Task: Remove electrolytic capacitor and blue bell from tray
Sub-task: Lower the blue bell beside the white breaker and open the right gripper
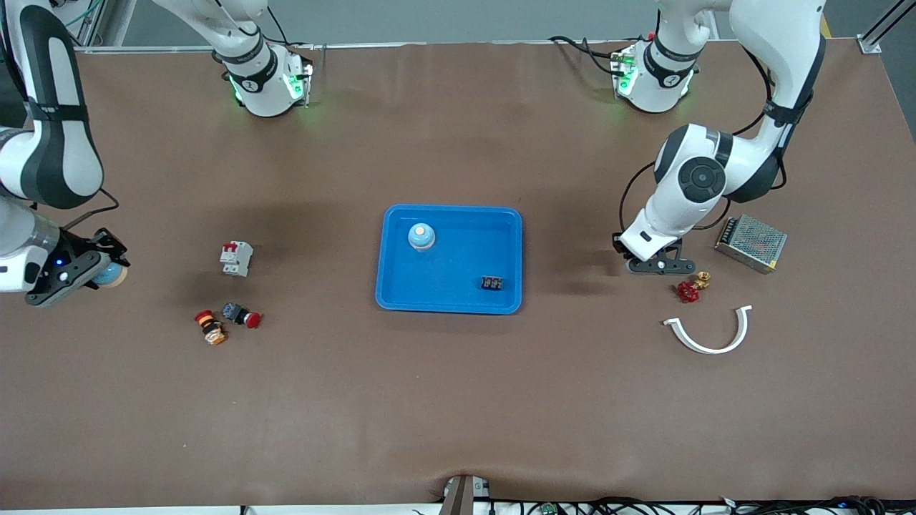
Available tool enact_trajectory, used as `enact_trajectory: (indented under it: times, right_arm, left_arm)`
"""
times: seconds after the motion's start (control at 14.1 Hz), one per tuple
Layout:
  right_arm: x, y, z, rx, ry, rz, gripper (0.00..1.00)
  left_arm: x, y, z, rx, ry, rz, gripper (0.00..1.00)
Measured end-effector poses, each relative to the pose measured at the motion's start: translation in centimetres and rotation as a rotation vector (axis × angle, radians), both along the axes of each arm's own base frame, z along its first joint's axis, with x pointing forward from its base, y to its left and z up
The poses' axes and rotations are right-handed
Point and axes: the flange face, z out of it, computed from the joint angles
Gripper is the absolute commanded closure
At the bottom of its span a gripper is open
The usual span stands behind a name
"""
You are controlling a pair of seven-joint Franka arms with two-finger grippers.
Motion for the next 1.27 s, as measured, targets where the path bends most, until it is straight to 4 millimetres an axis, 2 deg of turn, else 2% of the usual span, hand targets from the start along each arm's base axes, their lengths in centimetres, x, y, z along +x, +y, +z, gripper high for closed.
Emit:
enact_trajectory:
  times: [0.42,0.71,1.27]
  right_arm:
    - [-3.4,-0.2,-6.0,0.005,-0.008,-0.002,0.60]
    - [-4.2,-0.2,-8.0,0.011,0.010,-0.005,0.60]
    - [-5.9,0.5,-13.0,0.007,-0.035,0.004,0.60]
  left_arm:
    - [-1.0,0.8,-1.2,0.001,0.015,0.008,1.00]
    - [-1.4,0.7,-2.4,-0.004,0.022,0.004,1.00]
    - [-2.3,-0.7,-4.4,-0.025,0.017,-0.024,1.00]
